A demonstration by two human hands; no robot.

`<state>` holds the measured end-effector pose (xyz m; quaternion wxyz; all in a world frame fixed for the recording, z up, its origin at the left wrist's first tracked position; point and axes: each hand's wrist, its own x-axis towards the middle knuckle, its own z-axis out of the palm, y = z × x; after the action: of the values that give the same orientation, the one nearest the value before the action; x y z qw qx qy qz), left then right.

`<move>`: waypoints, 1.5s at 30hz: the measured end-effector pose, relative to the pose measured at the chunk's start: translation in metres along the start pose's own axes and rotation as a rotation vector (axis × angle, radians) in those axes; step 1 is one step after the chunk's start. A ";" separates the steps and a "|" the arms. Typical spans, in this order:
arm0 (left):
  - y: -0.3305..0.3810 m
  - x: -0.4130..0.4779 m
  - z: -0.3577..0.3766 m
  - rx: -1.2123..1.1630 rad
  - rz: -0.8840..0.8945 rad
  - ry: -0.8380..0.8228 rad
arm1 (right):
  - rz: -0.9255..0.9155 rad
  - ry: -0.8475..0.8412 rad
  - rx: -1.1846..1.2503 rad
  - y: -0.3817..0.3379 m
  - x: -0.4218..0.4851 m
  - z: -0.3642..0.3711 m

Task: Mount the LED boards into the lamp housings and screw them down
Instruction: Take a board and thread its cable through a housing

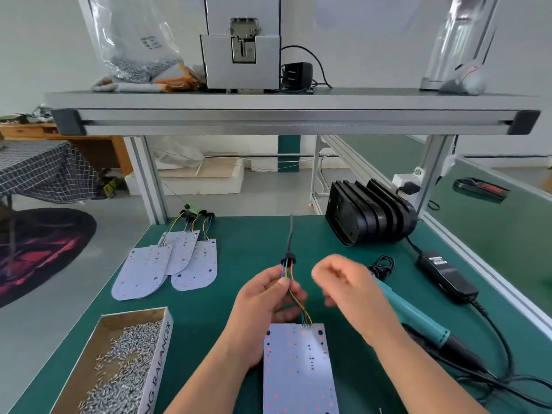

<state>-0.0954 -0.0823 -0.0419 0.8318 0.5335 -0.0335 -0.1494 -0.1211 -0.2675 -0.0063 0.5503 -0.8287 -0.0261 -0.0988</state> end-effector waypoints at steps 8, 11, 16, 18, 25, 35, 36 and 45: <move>-0.010 -0.009 0.012 0.606 0.178 -0.166 | 0.363 0.128 0.818 -0.021 0.062 0.003; -0.010 -0.007 0.014 0.581 0.113 -0.121 | 0.297 0.204 0.848 -0.024 0.070 -0.005; -0.012 -0.004 0.009 0.542 0.071 0.002 | 0.012 0.004 0.554 -0.016 0.035 -0.031; -0.010 -0.002 0.005 0.439 0.069 0.028 | -0.090 -0.129 0.368 -0.012 0.014 -0.047; -0.003 0.000 0.005 0.127 0.034 0.043 | -0.104 -0.479 -0.400 -0.009 -0.020 -0.063; -0.008 0.001 0.001 0.324 0.227 0.158 | -0.068 -0.473 -0.534 -0.008 -0.017 -0.040; -0.010 0.001 0.002 0.400 0.269 0.136 | -0.081 -0.367 -0.463 -0.007 -0.013 -0.033; -0.010 -0.005 0.008 0.877 0.489 -0.135 | -0.089 -0.140 -0.304 -0.017 0.006 0.033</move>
<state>-0.1042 -0.0917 -0.0472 0.5360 0.7984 -0.2709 0.0437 -0.1133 -0.2313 -0.0019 0.4104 -0.9053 -0.0859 -0.0679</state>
